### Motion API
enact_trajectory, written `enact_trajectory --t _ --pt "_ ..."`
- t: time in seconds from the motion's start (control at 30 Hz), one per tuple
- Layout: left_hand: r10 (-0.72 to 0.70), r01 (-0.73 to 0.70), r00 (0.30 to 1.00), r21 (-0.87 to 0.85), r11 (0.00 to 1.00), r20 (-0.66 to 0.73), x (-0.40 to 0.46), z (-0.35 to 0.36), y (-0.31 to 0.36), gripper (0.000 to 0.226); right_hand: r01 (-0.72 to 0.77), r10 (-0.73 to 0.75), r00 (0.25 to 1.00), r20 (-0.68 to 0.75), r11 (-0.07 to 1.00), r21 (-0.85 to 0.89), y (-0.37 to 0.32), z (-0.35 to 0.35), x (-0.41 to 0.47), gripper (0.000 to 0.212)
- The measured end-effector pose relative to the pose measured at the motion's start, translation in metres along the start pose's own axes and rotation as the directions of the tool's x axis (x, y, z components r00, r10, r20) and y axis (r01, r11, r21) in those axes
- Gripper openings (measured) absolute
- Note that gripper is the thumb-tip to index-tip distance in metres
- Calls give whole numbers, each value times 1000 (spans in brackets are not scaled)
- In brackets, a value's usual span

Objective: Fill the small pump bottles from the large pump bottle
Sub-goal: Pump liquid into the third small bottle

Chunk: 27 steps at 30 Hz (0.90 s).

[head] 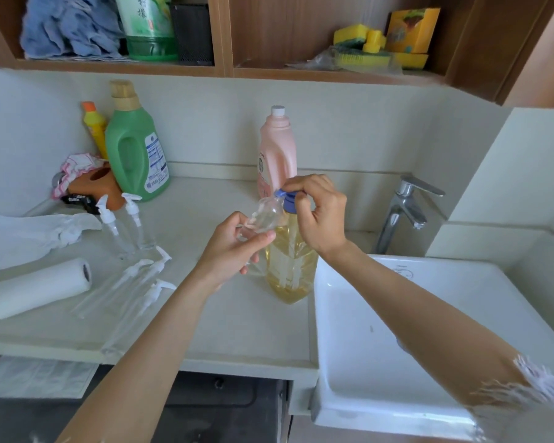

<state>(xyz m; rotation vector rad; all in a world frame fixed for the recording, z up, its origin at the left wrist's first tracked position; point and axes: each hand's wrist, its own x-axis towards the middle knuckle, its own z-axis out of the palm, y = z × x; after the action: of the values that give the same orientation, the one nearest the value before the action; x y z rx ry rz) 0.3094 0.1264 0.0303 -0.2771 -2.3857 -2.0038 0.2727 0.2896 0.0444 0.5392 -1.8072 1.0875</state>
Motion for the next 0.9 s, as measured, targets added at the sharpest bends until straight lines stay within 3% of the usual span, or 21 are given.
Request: enact_trajectory --t 0.13,0.3,0.4,0.67,0.8,0.9 --pt "-5 5 999 15 1000 -36 -8 4 4 27 -8 8 994 111 1000 1 -7 -12 10 33" --pt "-21 20 996 -16 1000 -91 -22 17 7 30 -145 140 970 197 989 8 -17 -30 25 37" --pt "-20 18 990 -17 1000 -142 -29 21 8 28 -170 154 967 205 983 64 -22 -44 20 38" --pt "-94 35 928 -167 985 -360 -50 46 15 17 -393 277 873 401 887 243 -35 -81 11 31" --pt "-31 -50 970 -322 946 -242 -69 60 30 5 -516 308 803 511 787 337 -48 -89 20 21" --pt "-23 -4 999 -509 861 -46 -80 66 51 27 -572 269 745 611 728 378 -61 -96 35 19"
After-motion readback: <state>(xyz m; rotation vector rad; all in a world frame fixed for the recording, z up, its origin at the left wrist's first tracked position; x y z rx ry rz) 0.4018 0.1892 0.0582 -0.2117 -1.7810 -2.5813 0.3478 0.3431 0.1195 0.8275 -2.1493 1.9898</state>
